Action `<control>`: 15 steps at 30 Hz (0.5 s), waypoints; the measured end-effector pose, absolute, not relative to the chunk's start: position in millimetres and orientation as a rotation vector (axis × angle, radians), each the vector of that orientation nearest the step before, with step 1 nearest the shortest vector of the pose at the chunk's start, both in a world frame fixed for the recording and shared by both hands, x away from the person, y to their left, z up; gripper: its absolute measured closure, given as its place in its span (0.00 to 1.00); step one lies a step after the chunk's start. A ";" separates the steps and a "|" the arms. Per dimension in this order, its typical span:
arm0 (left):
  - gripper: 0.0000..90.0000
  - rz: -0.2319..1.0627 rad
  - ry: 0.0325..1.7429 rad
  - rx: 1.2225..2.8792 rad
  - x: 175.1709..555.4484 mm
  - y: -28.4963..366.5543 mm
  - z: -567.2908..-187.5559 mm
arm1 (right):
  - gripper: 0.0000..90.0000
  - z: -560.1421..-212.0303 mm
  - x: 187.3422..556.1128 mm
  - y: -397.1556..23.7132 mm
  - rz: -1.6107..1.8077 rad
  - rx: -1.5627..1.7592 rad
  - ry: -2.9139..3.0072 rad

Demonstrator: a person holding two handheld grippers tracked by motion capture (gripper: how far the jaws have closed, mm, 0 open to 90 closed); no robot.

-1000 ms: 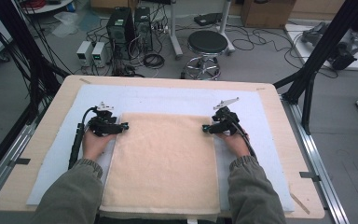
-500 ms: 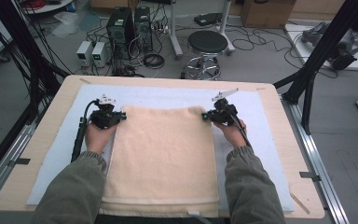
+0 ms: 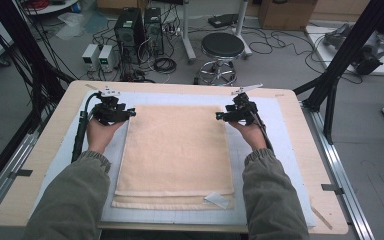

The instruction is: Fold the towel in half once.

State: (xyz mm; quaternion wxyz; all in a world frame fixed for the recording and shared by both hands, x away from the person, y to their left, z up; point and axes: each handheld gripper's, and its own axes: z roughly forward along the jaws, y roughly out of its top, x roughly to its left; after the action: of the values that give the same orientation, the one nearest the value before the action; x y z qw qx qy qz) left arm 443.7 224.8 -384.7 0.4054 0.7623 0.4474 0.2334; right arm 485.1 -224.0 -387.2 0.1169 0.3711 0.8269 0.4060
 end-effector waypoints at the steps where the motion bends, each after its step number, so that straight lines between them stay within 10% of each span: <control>1: 0.57 0.585 1.114 1.934 439.7 225.7 -386.6 | 0.40 -387.2 480.5 -224.5 1.199 1.082 2.424; 15: 0.39 0.566 0.993 1.943 377.7 241.1 -383.7 | 0.27 -390.3 406.7 -223.6 1.117 0.878 2.502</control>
State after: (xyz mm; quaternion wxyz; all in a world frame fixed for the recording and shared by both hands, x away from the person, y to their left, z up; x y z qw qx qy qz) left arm 377.7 241.1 -383.7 0.4294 0.7785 0.3977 0.2266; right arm 406.7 -223.6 -390.3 0.1318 0.3025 0.8620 0.3849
